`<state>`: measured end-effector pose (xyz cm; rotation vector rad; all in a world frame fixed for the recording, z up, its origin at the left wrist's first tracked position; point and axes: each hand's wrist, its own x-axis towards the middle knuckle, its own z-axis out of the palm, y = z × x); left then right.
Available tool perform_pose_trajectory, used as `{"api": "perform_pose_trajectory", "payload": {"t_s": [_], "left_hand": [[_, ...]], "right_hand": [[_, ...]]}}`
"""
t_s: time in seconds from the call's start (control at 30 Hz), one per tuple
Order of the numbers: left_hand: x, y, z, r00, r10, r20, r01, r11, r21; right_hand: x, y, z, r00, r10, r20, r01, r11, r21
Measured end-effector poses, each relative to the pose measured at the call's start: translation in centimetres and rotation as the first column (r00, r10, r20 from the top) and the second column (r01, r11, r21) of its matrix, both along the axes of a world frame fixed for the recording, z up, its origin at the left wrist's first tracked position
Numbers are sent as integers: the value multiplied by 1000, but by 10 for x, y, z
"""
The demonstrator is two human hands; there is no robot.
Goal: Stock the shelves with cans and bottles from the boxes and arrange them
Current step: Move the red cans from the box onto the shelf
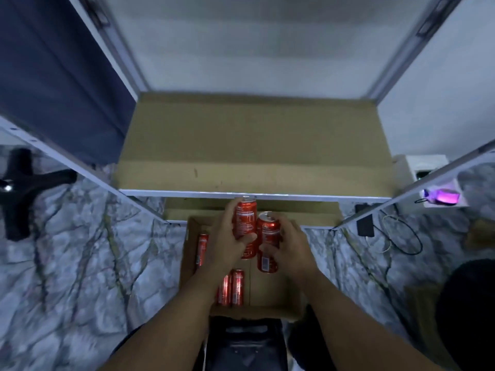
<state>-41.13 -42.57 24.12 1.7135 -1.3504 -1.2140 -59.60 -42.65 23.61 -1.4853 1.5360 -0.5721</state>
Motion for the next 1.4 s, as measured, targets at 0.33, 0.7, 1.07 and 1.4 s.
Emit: {"api": "perform_pose_trajectory", "payload": {"t_s": [0.33, 0.7, 1.07, 1.4], "left_hand": [[-7, -21, 238, 999, 2, 32, 8, 942, -335], [-7, -57, 411, 990, 62, 130, 38, 762, -646], [31, -106, 474, 989, 135, 60, -41, 640, -768], [71, -167, 430, 976, 215, -42, -176, 656, -734]], "right_hand": [[-28, -37, 243, 990, 13, 144, 31, 953, -300], [-26, -69, 420, 984, 10, 180, 107, 774, -624], [28, -129, 478, 972, 99, 214, 112, 607, -787], [89, -209, 448, 984, 87, 155, 70, 610, -789]]}}
